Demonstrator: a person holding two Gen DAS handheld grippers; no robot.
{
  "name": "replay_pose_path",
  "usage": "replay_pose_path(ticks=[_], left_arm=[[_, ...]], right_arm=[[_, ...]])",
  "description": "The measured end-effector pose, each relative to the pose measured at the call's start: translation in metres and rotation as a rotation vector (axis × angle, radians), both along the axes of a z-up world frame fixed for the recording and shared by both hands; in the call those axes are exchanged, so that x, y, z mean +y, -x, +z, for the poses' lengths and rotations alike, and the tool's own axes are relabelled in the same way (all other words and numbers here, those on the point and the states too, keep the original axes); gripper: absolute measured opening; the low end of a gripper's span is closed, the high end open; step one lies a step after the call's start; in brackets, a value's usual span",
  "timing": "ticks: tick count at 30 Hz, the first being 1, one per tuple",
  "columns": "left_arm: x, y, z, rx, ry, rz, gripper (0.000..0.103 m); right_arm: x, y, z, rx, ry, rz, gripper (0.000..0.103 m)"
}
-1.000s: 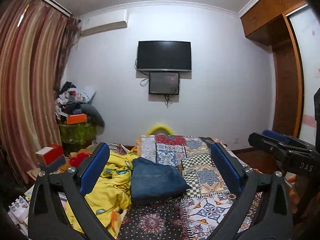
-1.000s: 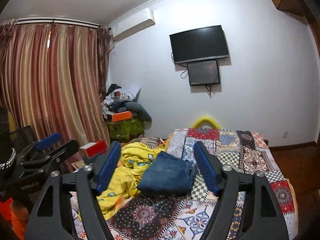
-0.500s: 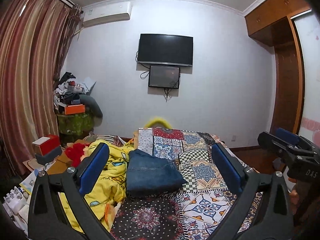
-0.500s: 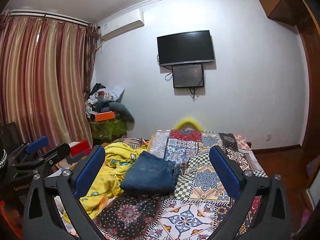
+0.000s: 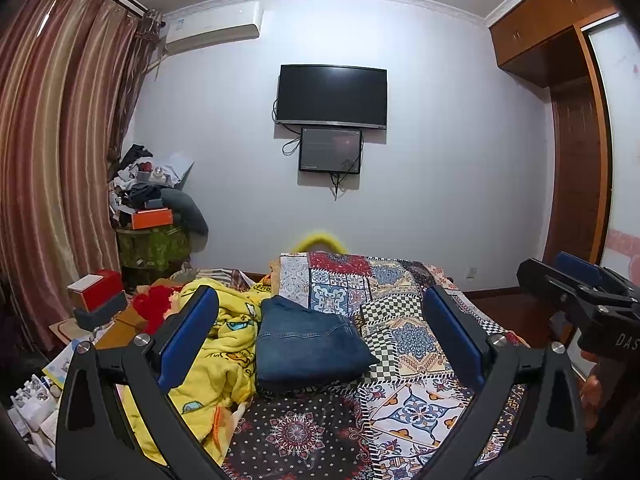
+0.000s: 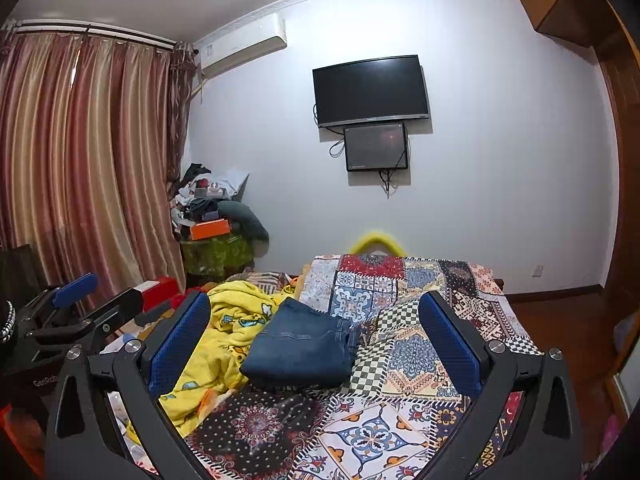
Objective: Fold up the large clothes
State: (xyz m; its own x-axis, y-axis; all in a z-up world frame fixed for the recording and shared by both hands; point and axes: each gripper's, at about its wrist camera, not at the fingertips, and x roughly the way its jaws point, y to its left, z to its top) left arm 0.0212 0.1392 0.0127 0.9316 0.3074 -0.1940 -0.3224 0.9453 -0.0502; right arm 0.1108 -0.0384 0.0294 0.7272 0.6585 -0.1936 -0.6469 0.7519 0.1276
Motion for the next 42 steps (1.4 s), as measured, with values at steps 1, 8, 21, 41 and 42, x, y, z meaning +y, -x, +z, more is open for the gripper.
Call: replay_pose_path(ticks=[1,8,21,41,42], left_arm=[[0.000,0.000,0.000,0.000,0.001,0.001,0.102],[0.001,-0.002,0.001,-0.006,-0.003,0.001,0.103],[0.008,-0.002,-0.001,-0.006,0.002,-0.001,0.103],[0.015,-0.007,-0.005,0.009,0.050,-0.057,0.103],[0.014,-0.007,-0.006,0.010,0.048,-0.059,0.103]], right_arm=[[0.000,0.000,0.000,0.001,0.000,-0.001,0.103],[-0.003,0.000,0.000,0.005,-0.003,-0.005,0.103],[-0.005,-0.002,0.002,0.022,-0.010,-0.002,0.103],[-0.003,-0.003,0.002,0.025,-0.012,-0.007,0.103],[-0.003,-0.003,0.002,0.026,-0.011,-0.006,0.103]])
